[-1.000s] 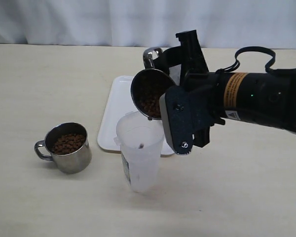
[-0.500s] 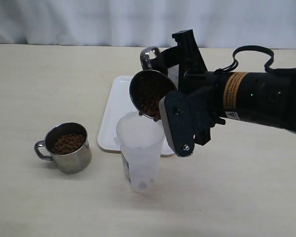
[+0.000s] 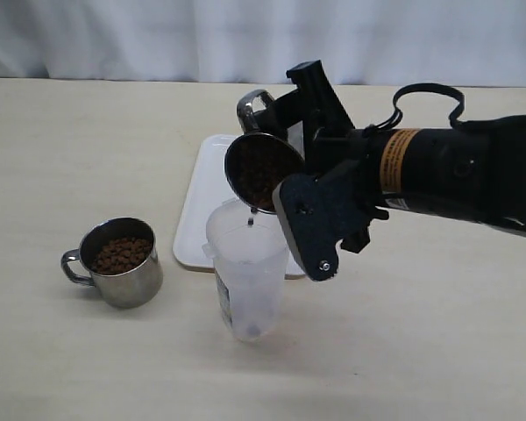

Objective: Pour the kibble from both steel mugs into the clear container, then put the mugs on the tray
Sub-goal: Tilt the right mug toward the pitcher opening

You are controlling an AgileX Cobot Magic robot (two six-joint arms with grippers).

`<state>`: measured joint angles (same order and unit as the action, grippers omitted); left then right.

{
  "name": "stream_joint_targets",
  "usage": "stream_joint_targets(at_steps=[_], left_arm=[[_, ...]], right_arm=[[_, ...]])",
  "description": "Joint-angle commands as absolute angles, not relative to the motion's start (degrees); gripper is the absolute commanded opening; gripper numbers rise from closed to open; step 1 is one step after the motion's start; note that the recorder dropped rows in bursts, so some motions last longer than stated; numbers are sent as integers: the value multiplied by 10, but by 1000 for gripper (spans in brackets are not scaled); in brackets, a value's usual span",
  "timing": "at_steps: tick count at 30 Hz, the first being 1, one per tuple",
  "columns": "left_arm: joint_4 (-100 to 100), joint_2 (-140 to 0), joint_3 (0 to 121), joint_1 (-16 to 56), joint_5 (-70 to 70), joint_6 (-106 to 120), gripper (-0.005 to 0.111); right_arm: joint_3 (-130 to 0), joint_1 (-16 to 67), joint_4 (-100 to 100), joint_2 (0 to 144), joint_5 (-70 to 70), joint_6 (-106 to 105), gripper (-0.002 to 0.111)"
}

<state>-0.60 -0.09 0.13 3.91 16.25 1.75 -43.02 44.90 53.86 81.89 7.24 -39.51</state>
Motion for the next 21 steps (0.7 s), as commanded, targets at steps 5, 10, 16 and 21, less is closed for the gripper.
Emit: stream_joint_targets(at_steps=[5, 10, 16, 21], left_arm=[[-5, 0, 0, 38, 159, 19, 0], [-5, 0, 0, 38, 159, 19, 0], [-5, 0, 0, 38, 159, 19, 0], [-5, 0, 0, 38, 159, 19, 0]], right_arm=[[-437, 448, 540, 816, 87, -431, 5], [-437, 448, 540, 805, 89, -435, 5], [-437, 448, 533, 788, 87, -435, 5], [-437, 448, 533, 788, 88, -442, 5]])
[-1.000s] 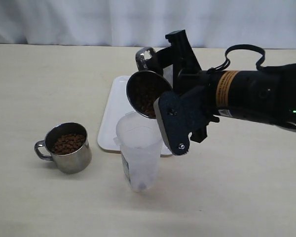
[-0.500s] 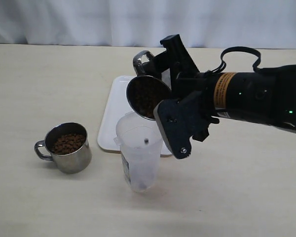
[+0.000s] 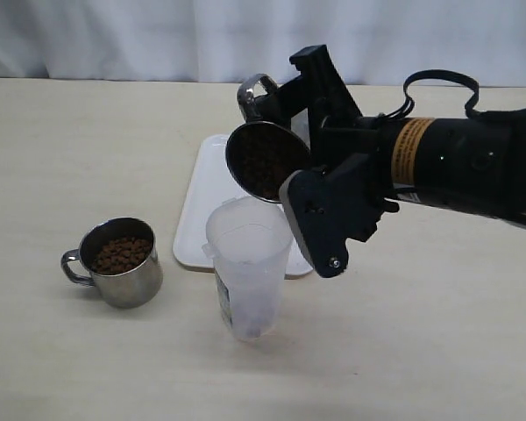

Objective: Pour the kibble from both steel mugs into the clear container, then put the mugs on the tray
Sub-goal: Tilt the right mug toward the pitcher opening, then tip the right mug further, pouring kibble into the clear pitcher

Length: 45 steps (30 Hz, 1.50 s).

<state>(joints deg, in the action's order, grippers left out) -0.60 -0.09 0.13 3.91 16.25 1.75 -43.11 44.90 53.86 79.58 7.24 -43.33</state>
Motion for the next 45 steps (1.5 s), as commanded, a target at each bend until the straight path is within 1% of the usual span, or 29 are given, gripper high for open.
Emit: stream_joint_targets(at_steps=[1, 4, 9, 30, 45], left_arm=[[-5, 0, 0, 38, 159, 19, 0], [-5, 0, 0, 38, 159, 19, 0], [-5, 0, 0, 38, 159, 19, 0], [-5, 0, 0, 38, 158, 19, 0], [-5, 0, 0, 38, 159, 19, 0]], right_arm=[[-437, 448, 533, 788, 89, -442, 5], [-437, 449, 534, 788, 89, -445, 5], [-439, 477, 534, 788, 71, -463, 5], [-452, 481, 534, 788, 53, -486, 5], [-453, 481, 534, 793, 60, -580, 5]])
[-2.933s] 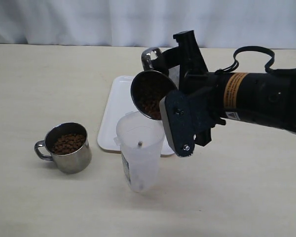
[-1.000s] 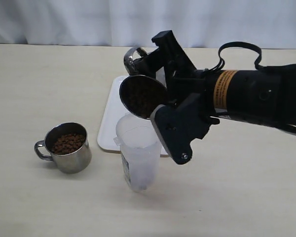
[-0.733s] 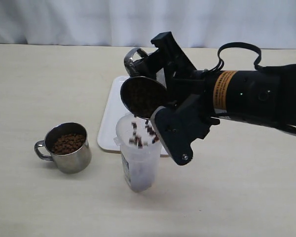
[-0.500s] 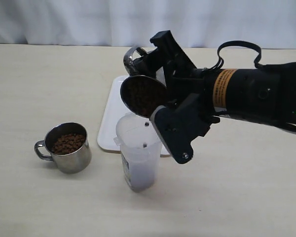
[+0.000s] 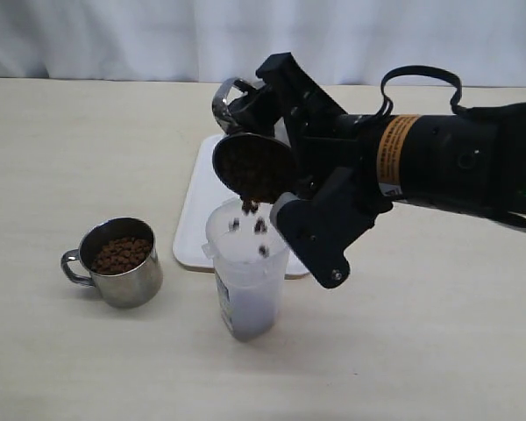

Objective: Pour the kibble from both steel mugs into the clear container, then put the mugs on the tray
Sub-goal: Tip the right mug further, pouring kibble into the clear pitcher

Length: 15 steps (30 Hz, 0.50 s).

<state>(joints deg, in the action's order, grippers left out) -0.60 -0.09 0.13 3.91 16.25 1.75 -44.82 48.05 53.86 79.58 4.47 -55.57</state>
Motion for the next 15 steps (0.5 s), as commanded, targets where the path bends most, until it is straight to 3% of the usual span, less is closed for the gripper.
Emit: stream_joint_targets(at_steps=[1, 15], left_arm=[[-5, 0, 0, 38, 159, 19, 0], [-5, 0, 0, 38, 159, 19, 0]], right_arm=[[-453, 481, 534, 793, 60, -583, 5], [-453, 481, 536, 793, 83, -626, 5]])
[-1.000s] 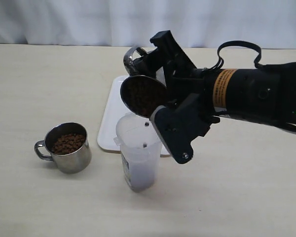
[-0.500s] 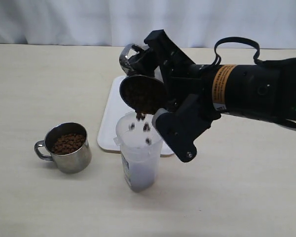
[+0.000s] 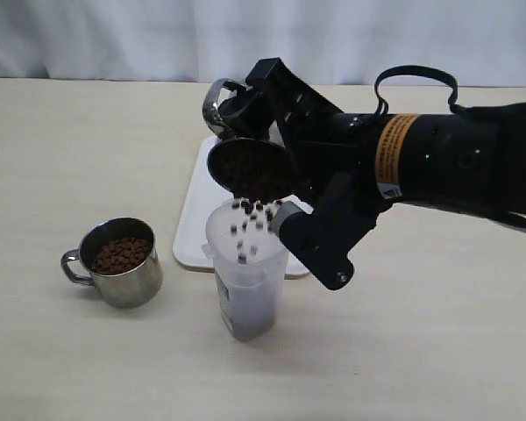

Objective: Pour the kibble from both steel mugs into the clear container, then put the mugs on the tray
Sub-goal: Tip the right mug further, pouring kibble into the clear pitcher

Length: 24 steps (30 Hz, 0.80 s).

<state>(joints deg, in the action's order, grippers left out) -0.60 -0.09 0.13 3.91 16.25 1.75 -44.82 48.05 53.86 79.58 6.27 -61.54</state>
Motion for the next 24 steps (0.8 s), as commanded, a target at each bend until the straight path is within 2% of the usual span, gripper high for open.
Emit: stream_joint_targets(at_steps=[1, 24], left_arm=[[-5, 0, 0, 38, 159, 19, 0], [-5, 0, 0, 38, 158, 19, 0]], right_arm=[[-453, 481, 536, 793, 83, -628, 5], [-453, 481, 536, 793, 106, -723, 5]])
